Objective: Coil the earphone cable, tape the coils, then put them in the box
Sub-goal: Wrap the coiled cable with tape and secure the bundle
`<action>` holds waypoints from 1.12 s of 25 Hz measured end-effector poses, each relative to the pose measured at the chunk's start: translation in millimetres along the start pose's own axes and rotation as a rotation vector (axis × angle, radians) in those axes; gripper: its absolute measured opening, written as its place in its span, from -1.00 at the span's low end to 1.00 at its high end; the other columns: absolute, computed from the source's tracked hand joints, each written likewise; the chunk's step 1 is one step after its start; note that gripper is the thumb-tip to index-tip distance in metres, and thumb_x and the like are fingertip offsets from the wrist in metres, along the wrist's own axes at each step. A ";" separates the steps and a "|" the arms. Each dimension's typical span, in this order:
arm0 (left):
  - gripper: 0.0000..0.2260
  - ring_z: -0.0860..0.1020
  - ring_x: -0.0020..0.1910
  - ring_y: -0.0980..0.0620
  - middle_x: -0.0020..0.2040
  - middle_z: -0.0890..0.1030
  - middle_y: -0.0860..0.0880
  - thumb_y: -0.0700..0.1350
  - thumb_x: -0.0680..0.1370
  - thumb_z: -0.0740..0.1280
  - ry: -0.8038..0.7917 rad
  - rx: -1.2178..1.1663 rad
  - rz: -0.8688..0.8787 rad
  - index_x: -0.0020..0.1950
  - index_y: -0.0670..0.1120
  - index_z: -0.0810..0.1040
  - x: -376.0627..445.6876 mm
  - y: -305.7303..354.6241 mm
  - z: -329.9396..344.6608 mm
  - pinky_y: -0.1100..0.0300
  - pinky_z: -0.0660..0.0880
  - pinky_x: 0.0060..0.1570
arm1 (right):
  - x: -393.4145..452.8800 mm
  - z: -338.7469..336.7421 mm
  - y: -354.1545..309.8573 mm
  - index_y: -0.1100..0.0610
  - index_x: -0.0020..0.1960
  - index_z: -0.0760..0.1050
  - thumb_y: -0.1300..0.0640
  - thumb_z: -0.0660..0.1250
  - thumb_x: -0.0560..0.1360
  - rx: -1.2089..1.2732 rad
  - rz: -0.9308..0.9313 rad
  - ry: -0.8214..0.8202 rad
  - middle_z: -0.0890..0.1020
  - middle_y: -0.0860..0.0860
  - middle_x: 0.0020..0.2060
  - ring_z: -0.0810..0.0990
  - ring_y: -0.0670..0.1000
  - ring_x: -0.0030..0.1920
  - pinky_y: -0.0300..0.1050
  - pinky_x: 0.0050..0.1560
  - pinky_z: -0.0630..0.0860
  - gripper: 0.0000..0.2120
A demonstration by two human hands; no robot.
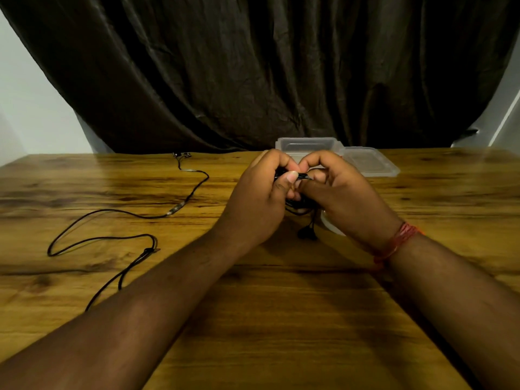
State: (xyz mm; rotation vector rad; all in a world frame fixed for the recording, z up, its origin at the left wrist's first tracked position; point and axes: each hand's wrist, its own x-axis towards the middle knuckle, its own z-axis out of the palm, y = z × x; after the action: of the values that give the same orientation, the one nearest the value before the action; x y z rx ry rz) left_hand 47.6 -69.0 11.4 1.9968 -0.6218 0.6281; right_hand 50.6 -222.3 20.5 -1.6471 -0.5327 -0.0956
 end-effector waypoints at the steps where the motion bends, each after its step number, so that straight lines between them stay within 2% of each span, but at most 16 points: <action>1: -0.94 0.57 -0.23 0.18 -0.08 0.52 -0.05 -0.21 0.62 0.22 0.006 0.013 0.030 0.02 -0.13 0.48 0.3 -0.5 0.2 0.38 0.46 -0.22 | 0.0 1.3 0.1 0.27 0.08 0.43 0.31 0.26 0.57 -0.013 0.008 0.004 0.64 0.11 -0.29 0.61 0.01 -0.22 -0.07 -0.15 0.59 -0.91; 5: -0.92 0.54 -0.24 0.13 -0.09 0.47 0.00 -0.21 0.61 0.24 0.021 0.088 0.108 -0.01 -0.17 0.51 -0.2 -2.7 3.1 0.30 0.46 -0.21 | 2.3 3.1 3.6 0.25 0.01 0.44 0.27 0.29 0.56 -0.144 0.006 0.035 0.61 -0.02 -0.40 0.53 -0.14 -0.40 -0.27 -0.40 0.43 -0.94; 7: -0.92 0.55 -0.25 0.14 -0.09 0.46 0.01 -0.22 0.61 0.24 0.018 0.088 0.113 -0.02 -0.18 0.51 -0.8 -2.5 4.0 0.27 0.47 -0.22 | 2.7 1.5 6.1 0.22 -0.02 0.43 0.25 0.31 0.55 -0.193 -0.001 0.048 0.58 0.01 -0.40 0.50 -0.14 -0.41 -0.23 -0.39 0.41 -0.93; 9: -0.93 0.56 -0.25 0.15 -0.09 0.46 0.05 -0.23 0.61 0.23 0.005 0.078 0.116 -0.03 -0.14 0.50 -1.8 -1.8 3.3 0.31 0.47 -0.23 | 2.1 -0.8 8.3 0.14 -0.06 0.43 0.16 0.33 0.53 -0.350 -0.026 0.066 0.54 0.06 -0.39 0.44 -0.12 -0.43 -0.17 -0.41 0.39 -0.91; 11: -0.93 0.56 -0.25 0.16 -0.08 0.46 0.06 -0.24 0.61 0.23 -0.019 0.077 0.131 -0.02 -0.13 0.50 -2.4 -1.7 2.8 0.37 0.45 -0.23 | -0.2 -2.4 8.2 0.07 -0.09 0.43 0.10 0.35 0.50 -0.576 -0.103 0.099 0.56 -0.02 -0.40 0.45 -0.12 -0.45 -0.26 -0.46 0.36 -0.90; 14: -0.93 0.55 -0.24 0.16 -0.07 0.46 0.08 -0.23 0.61 0.23 -0.047 0.098 0.164 0.01 -0.16 0.51 -3.2 -0.9 3.6 0.40 0.44 -0.23 | -1.9 -2.0 7.2 0.04 -0.11 0.42 0.05 0.33 0.47 -0.712 -0.159 0.113 0.54 -0.10 -0.39 0.49 -0.16 -0.39 -0.33 -0.44 0.33 -0.89; 17: -0.93 0.55 -0.24 0.15 -0.07 0.44 0.13 -0.23 0.62 0.23 -0.047 0.112 0.176 -0.01 -0.14 0.50 -2.5 -0.8 4.9 0.40 0.43 -0.21 | 0.7 -0.3 11.1 0.02 -0.15 0.41 0.02 0.28 0.50 -0.809 -0.102 0.136 0.50 -0.12 -0.38 0.46 -0.16 -0.36 -0.29 -0.45 0.23 -0.89; 19: -0.93 0.55 -0.24 0.15 -0.07 0.44 0.14 -0.23 0.61 0.23 -0.039 0.123 0.173 -0.02 -0.11 0.49 -2.2 -1.0 5.3 0.41 0.43 -0.20 | 2.2 1.1 12.8 0.03 -0.21 0.43 0.02 0.28 0.51 -0.855 -0.062 0.152 0.48 -0.10 -0.39 0.44 -0.14 -0.36 -0.24 -0.42 0.24 -0.85; 21: -0.93 0.54 -0.24 0.17 -0.11 0.44 0.14 -0.24 0.61 0.24 -0.029 0.132 0.181 -0.02 -0.12 0.50 -2.4 -0.5 5.6 0.46 0.39 -0.19 | 3.5 -0.7 13.2 0.07 -0.24 0.48 0.07 0.30 0.52 -0.773 -0.042 0.121 0.53 -0.05 -0.37 0.45 -0.11 -0.34 -0.17 -0.36 0.31 -0.83; 24: -0.93 0.52 -0.22 0.19 -0.18 0.44 0.13 -0.27 0.59 0.26 -0.019 0.141 0.189 -0.03 -0.14 0.51 -3.0 2.6 6.2 0.50 0.33 -0.17 | 4.9 -8.9 7.9 0.18 -0.20 0.53 0.21 0.31 0.52 -0.409 0.030 -0.029 0.57 0.04 -0.31 0.49 -0.09 -0.29 -0.11 -0.24 0.41 -0.87; 26: -0.93 0.53 -0.24 0.17 -0.17 0.45 0.10 -0.25 0.59 0.26 -0.026 0.118 0.184 -0.03 -0.11 0.50 -4.0 4.9 7.0 0.43 0.37 -0.18 | 4.0 -14.4 3.6 0.21 -0.16 0.52 0.28 0.30 0.53 -0.261 0.064 -0.140 0.57 0.01 -0.29 0.50 -0.09 -0.25 -0.17 -0.20 0.44 -0.90; 28: -0.94 0.53 -0.26 0.12 -0.13 0.48 0.04 -0.23 0.60 0.26 -0.031 0.095 0.194 -0.02 -0.11 0.50 -4.6 5.5 7.2 0.28 0.44 -0.19 | 1.6 -20.6 -1.2 0.26 -0.05 0.51 0.34 0.29 0.53 -0.130 0.103 -0.238 0.61 0.04 -0.22 0.56 -0.03 -0.15 -0.17 -0.11 0.50 -0.96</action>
State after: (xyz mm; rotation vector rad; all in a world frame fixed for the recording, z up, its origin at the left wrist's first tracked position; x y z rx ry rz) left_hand 41.9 -77.0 8.6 2.0528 -0.8250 0.7563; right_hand 56.5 -241.6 25.5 -1.8223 -0.6309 0.1470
